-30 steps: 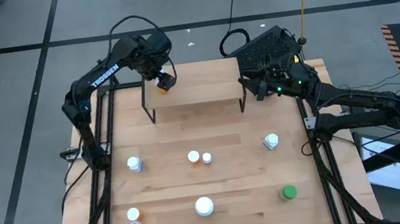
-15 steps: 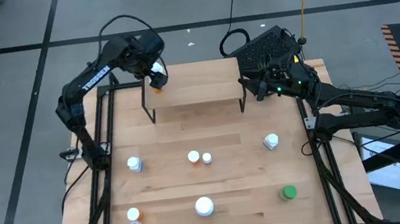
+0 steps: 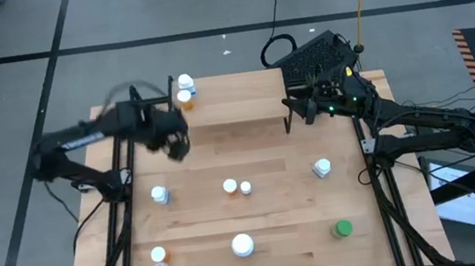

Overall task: Pick and place medicine bottles onto shelf by color
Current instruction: Put the left white and blue pill bottle on the shelf

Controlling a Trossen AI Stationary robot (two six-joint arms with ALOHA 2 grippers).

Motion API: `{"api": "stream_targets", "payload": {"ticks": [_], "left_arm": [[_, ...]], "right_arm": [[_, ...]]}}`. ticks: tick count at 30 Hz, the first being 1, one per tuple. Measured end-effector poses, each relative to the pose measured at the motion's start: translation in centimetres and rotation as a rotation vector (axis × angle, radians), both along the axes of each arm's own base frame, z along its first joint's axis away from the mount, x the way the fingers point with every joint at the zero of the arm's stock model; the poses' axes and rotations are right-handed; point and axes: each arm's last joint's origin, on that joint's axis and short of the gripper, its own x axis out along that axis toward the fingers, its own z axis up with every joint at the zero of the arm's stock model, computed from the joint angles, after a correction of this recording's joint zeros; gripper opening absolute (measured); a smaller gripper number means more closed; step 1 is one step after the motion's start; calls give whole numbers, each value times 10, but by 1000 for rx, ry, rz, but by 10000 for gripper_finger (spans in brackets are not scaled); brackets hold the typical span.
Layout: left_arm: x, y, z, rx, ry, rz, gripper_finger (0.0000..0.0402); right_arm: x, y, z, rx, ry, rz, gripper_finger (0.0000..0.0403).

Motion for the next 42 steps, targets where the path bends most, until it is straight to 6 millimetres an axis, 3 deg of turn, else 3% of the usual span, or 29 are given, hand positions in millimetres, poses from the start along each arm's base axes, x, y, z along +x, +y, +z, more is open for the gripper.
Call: {"api": "stream_targets", "payload": {"ticks": [5, 10, 14, 27, 38, 42], "left_arm": [[-16, -36, -49, -65, 122, 141, 360], [-23, -46, -95, -134, 224, 153, 360], [-19, -54, -118, -216, 159, 132, 360], [-33, -62, -153, -239, 223, 201, 351], [-30, -59, -155, -243, 191, 201, 210], [-30, -52, -151, -267, 200, 167, 176]], "right_arm": [[0, -2, 0, -51, 24, -21, 279], [4, -10, -6, -67, 57, -75, 279], [10, -14, -11, -20, 42, -25, 279], [23, -13, -24, 91, 62, 62, 279], [23, -13, -21, 83, 33, 67, 279], [23, -13, -20, 80, 27, 67, 279]]}}
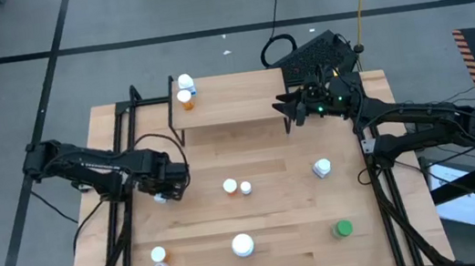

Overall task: Pick and place medicine bottles onto shelf by color
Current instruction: Put the left white and blue pill bottle on the shelf

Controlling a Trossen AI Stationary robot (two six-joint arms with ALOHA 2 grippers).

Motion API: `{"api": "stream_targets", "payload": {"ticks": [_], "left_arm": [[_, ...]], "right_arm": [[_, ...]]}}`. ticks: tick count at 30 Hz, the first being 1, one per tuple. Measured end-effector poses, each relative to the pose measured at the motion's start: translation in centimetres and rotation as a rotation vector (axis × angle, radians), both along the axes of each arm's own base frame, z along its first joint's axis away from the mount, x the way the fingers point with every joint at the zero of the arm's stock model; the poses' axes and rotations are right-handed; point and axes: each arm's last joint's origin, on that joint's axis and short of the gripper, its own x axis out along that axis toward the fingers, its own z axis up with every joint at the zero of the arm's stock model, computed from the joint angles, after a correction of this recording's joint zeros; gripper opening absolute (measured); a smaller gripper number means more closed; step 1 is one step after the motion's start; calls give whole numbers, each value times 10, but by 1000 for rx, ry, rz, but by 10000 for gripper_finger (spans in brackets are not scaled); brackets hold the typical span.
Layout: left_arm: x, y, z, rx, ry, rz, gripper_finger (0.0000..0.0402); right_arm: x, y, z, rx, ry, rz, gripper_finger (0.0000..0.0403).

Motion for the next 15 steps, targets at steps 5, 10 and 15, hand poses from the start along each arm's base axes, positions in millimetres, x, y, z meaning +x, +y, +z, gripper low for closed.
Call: {"api": "stream_targets", "payload": {"ticks": [5, 10, 15], "left_arm": [[8, 11, 16, -26, -59, -119, 185], [18, 27, 56, -27, -125, -247, 202], [30, 48, 130, 132, -313, -442, 185]], "right_arm": [[0, 0, 1, -5, -5, -7, 279], [0, 0, 1, -5, -6, 16, 279], [0, 1, 1, -8, -6, 38, 279]]}}
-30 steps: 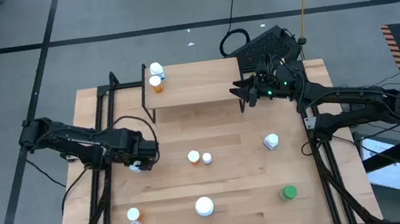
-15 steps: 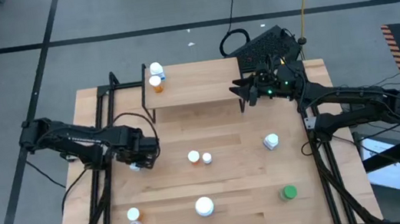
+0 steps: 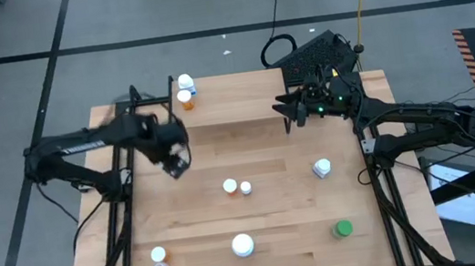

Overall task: Pick and place medicine bottles onto shelf by color
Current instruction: Put the left white and blue pill bottle on the shelf

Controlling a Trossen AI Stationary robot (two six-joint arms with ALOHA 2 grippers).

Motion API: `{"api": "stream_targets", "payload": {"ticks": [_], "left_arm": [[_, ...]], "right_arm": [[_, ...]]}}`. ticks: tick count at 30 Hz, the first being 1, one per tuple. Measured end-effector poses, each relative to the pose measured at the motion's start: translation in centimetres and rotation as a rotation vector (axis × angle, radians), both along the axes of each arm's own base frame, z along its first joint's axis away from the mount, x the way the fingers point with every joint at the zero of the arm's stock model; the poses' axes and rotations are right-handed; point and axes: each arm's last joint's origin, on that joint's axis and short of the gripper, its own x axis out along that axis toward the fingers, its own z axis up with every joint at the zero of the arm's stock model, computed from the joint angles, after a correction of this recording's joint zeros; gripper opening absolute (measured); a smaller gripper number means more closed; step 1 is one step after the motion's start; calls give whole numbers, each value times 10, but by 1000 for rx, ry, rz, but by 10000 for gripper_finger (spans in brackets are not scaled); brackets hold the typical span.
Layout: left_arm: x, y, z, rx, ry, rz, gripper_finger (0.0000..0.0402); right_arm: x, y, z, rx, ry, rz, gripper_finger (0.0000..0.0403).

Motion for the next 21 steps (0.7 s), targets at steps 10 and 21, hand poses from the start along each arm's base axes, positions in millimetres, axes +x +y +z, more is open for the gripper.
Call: {"api": "stream_targets", "payload": {"ticks": [10, 21], "left_arm": [[31, 74, 62, 176, -108, -225, 185], [59, 126, 36, 155, 108, -455, 186]], "right_arm": [[0, 1, 0, -24, 6, 14, 279], [1, 2, 2, -52, -11, 43, 279]]}}
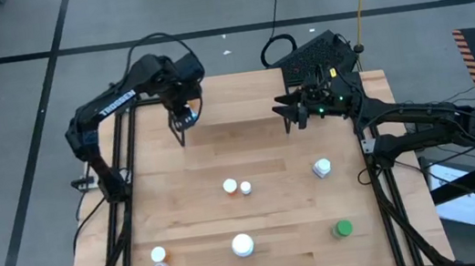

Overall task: Pick and place medicine bottles onto shelf by color
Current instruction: Put the left white and blue pill bottle on the shelf

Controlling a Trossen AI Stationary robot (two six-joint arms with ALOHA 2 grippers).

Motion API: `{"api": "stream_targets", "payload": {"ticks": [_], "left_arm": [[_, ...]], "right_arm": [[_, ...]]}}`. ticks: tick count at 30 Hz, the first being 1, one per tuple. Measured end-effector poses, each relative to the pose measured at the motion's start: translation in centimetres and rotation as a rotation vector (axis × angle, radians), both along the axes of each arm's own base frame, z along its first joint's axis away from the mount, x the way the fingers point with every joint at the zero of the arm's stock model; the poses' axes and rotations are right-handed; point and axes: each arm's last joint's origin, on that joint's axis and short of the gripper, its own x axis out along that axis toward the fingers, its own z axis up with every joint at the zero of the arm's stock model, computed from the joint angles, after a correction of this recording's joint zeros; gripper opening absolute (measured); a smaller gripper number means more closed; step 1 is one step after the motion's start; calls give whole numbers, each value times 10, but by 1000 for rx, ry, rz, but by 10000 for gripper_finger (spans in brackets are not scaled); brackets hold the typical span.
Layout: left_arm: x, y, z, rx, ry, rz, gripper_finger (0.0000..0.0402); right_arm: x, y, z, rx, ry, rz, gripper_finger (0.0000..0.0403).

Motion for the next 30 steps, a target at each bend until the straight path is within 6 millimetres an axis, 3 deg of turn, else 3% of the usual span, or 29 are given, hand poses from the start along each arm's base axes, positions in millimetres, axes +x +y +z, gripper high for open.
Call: {"api": "stream_targets", "payload": {"ticks": [8, 18, 30], "left_arm": [[4, 2, -7, 26, 28, -176, 188], [6, 9, -7, 81, 9, -173, 217], [5, 7, -7, 104, 50, -180, 218]], "right_arm": [[1, 3, 2, -55, -6, 16, 279], [1, 3, 3, -62, -15, 15, 279], [4, 8, 3, -36, -21, 38, 279]]}}
